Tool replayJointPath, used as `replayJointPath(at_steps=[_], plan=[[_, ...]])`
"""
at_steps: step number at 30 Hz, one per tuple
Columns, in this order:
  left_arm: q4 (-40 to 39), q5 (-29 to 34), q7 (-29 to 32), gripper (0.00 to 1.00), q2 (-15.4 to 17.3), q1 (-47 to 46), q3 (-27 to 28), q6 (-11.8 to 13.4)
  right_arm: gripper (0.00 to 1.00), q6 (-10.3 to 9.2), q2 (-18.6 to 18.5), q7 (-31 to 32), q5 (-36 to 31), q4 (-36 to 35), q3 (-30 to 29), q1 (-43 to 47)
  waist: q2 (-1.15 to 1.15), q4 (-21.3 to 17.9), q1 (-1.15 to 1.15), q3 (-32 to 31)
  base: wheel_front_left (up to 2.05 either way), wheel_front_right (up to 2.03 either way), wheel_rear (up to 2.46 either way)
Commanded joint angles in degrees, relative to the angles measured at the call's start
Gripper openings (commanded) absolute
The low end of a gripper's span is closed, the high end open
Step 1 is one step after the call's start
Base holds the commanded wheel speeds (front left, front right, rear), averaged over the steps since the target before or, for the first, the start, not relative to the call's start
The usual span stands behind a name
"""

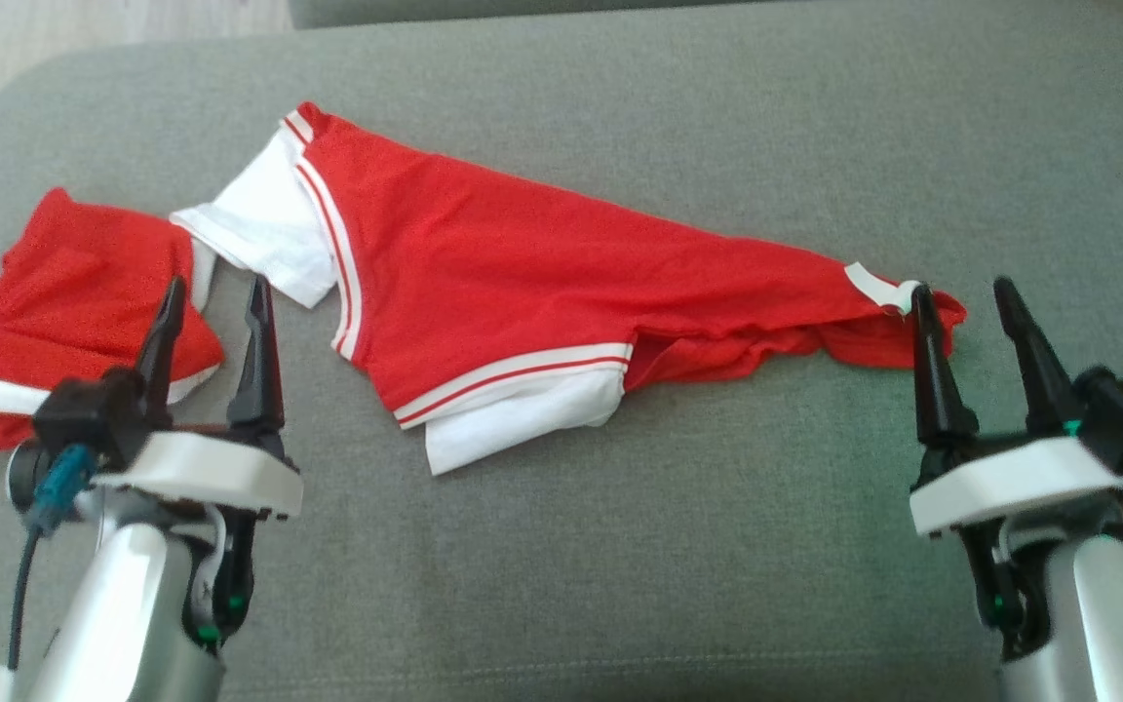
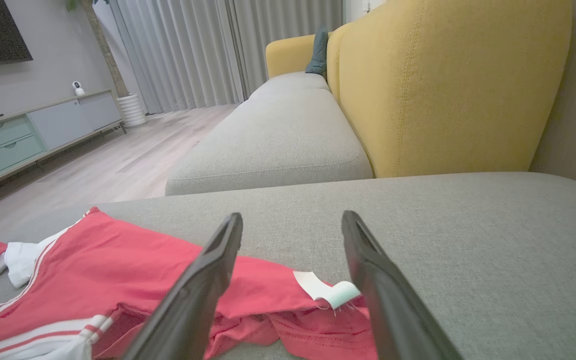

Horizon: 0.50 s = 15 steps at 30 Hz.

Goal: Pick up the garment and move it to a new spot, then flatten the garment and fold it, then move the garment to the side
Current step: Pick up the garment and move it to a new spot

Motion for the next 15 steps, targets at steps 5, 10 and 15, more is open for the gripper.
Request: replayJointPath(at_steps=[5,10,15], plan=[[-2.5,1.6,-0.7,1.0,0.8,0.9,2.5,-1.0,1.0,-0.04,-0.2,0.5,-0.1,-2.0,0.8,1.3,0.0,0.3,0.0,-2.1,0.0,0.0,0.0],[-2.9,2.5,-0.7,1.0,0.5,3.0,2.1,-1.5,1.0,-0.04,-0.2,1.1,0.0,-2.8,0.4,3.2,0.0,0.2,0.0,-3.4,0.0,0.0,0.0],[-2.6,2.7,-0.7,1.0,0.3,4.2,1.5,-1.8,1.0,-0.04,-0.2,1.7,0.2,-3.6,0.1,4.3,0.0,0.2,0.0,-4.0,0.0,0.0,0.0]])
